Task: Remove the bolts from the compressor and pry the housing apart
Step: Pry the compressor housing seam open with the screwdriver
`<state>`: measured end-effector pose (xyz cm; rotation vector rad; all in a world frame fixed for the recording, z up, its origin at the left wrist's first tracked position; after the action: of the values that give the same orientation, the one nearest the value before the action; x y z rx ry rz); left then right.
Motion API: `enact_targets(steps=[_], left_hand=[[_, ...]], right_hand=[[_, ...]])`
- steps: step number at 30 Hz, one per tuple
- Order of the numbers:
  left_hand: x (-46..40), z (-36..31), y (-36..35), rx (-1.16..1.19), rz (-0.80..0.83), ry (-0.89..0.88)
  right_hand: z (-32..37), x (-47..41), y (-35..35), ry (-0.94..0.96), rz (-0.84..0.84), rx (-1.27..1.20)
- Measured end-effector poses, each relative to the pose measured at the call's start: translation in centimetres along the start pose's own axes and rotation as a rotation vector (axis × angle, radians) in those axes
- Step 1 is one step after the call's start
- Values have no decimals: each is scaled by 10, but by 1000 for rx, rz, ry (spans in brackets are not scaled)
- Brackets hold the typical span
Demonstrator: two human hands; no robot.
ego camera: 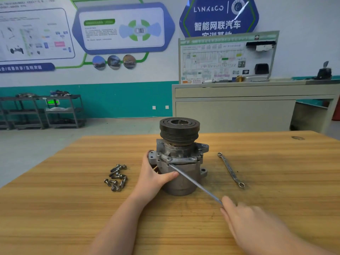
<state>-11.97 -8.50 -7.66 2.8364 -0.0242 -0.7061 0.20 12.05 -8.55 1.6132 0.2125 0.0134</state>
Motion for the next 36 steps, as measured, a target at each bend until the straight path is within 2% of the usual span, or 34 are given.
enact_targets(steps=[4, 11, 14, 17, 20, 23, 25, 30, 33, 36], left_hand=[[-1, 6, 1, 8, -17, 14], [5, 0, -1, 32, -64, 40], [14, -8, -9, 60, -177, 32], [30, -14, -20, 20, -360, 51], [52, -27, -34, -63, -546, 80], [72, -51, -60, -158, -635, 45], [83, -66, -81, -210, -632, 21], [103, -76, -118, -277, -487, 81], [105, -52, -81, -299, -605, 247], [97, -40, -47, -259, -542, 249]], right_hand=[[-8, -1, 22, -4, -20, 72], [-22, 2, 68, 11, -49, 52], [-24, 8, 72, 6, -52, 50], [-28, 14, 75, -10, -68, 15], [-30, 21, 77, -30, -77, 1], [-31, 27, 79, -31, -72, -17], [-31, 30, 80, -27, -71, -8], [-27, 37, 83, -7, -69, 35], [-28, 41, 85, -12, -91, 57], [-31, 42, 88, -6, -115, 78]])
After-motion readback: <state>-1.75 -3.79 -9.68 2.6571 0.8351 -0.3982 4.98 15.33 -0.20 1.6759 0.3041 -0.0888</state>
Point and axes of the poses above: each hand's wrist, its own x-axis away from the middle knuckle, its own y-axis out of the back of the hand, z = x × y, the point moved 9 cm from there along -x, towards the middle knuckle, and after that the axes turned 6 degrees about -y, right-handed, at the moved point
